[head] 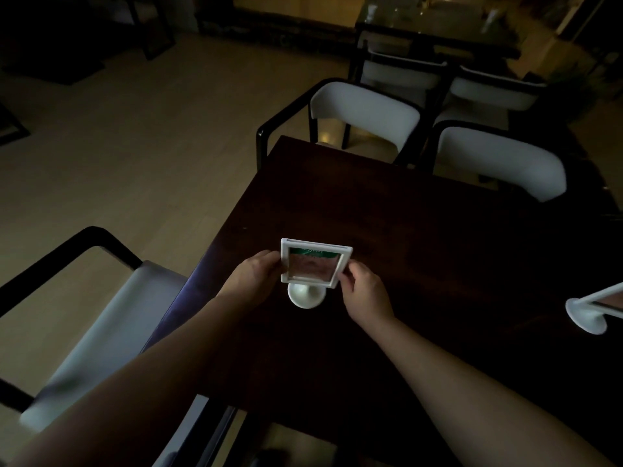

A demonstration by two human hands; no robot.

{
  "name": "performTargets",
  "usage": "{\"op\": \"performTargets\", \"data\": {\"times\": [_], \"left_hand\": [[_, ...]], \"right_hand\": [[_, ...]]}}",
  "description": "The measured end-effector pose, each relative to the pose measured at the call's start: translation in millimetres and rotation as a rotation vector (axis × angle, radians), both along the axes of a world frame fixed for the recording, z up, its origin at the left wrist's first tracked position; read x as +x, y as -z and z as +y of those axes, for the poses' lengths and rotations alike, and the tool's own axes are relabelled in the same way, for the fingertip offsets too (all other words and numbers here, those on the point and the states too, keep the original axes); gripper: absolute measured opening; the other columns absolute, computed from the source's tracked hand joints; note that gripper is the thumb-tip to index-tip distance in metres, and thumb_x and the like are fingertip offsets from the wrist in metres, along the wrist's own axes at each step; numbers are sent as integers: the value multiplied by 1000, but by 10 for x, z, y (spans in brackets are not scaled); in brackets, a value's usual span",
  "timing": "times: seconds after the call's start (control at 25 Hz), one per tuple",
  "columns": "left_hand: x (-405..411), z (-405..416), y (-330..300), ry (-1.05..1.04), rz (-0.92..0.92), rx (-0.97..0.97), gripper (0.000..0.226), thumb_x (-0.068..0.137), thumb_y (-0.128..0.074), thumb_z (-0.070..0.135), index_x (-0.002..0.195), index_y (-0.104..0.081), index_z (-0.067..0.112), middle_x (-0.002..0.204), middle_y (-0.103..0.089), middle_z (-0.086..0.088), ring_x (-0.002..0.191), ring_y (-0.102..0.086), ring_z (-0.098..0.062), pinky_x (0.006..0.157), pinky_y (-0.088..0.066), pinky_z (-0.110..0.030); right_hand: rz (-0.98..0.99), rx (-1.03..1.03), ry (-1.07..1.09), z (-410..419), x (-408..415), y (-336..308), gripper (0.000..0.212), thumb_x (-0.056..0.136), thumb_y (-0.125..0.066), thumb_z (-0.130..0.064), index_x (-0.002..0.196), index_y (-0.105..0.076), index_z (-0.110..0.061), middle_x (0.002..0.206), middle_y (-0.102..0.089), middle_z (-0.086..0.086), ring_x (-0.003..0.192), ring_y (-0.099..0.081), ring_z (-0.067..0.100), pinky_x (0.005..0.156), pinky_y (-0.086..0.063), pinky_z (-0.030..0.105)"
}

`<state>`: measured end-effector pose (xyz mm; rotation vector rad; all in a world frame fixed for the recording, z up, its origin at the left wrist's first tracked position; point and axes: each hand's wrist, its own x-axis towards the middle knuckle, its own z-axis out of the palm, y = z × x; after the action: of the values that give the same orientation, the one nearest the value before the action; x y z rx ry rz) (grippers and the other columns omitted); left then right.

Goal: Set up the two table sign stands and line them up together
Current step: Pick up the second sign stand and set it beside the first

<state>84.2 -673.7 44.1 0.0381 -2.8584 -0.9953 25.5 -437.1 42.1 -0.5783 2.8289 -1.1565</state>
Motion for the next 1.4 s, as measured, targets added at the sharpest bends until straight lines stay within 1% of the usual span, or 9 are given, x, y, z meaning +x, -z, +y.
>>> {"op": "performTargets", "data": {"times": [0.28, 0.4, 0.48, 0.56, 0.64, 0.8, 0.96, 1.08, 1.4], "left_hand": [[-54, -19, 31, -5, -30, 32, 17, 98, -50, 29, 102, -62, 17, 92, -61, -1, 79, -59, -18, 69, -50, -41], [-11, -33, 41, -12, -46, 70, 16, 97, -50, 33, 105, -59, 23, 96, -60, 2, 82, -59, -16, 68, -49, -37], [47, -41, 48, -40, -73, 88, 24, 95, -52, 41, 113, -57, 27, 103, -60, 4, 89, -60, -15, 70, -47, -32], [131, -49, 92, -58, -103, 17, 41, 92, -54, 50, 125, -54, 24, 115, -58, 2, 103, -56, -17, 79, -49, -35], [218, -37, 162, -57, -114, -129, 54, 90, -55, 54, 133, -48, 21, 128, -54, -3, 119, -50, -23, 91, -49, -43], [348, 13, 316, 21, -182, -293, 72, 89, -49, 61, 148, -32, 23, 156, -32, -5, 148, -16, -28, 115, -24, -55], [400, 65, 506, 145, -240, -422, 83, 88, -41, 68, 154, -16, 25, 163, -15, -4, 150, 1, -27, 118, -13, -56], [386, 95, 599, 206, -267, -477, 88, 85, -31, 75, 155, -11, 26, 164, -8, -4, 149, 7, -26, 118, -8, -55], [301, 187, 794, 297, -332, -547, 84, 84, -23, 70, 155, 1, 33, 165, 4, -1, 148, 15, -26, 118, -1, -55]], "right_hand": [[-56, 0, 44, -59, -13, -4, 22, 95, -58, -17, 116, -64, -14, 113, -67, 4, 101, -63, 23, 75, -41, 27], [-88, -2, 68, -51, 33, 14, 24, 95, -59, -23, 118, -63, -16, 114, -68, 3, 99, -65, 20, 73, -43, 26], [-157, -7, 122, -53, 103, 22, 36, 95, -61, -30, 128, -59, -17, 121, -66, 4, 104, -65, 19, 77, -48, 28], [-227, 33, 200, -66, 208, 53, 55, 94, -61, -36, 143, -45, -17, 133, -61, 5, 118, -60, 22, 89, -49, 33], [-271, 121, 238, -88, 341, 124, 66, 95, -58, -38, 151, -32, -15, 146, -51, 7, 131, -51, 25, 98, -45, 37], [-206, 326, 149, -150, 572, 240, 57, 99, -49, -40, 147, -40, -12, 155, -40, 10, 143, -36, 25, 111, -36, 38], [-202, 481, -37, -211, 729, 314, 65, 101, -35, -51, 155, -24, -17, 166, -19, 5, 153, -10, 20, 122, -16, 41], [-196, 592, -164, -271, 767, 378, 75, 98, -23, -64, 158, -9, -21, 168, -4, 3, 153, 4, 17, 122, -3, 40], [-268, 639, -247, -373, 611, 528, 88, 92, -12, -75, 158, 3, -18, 167, 7, 2, 152, 12, 16, 123, 3, 40]]}}
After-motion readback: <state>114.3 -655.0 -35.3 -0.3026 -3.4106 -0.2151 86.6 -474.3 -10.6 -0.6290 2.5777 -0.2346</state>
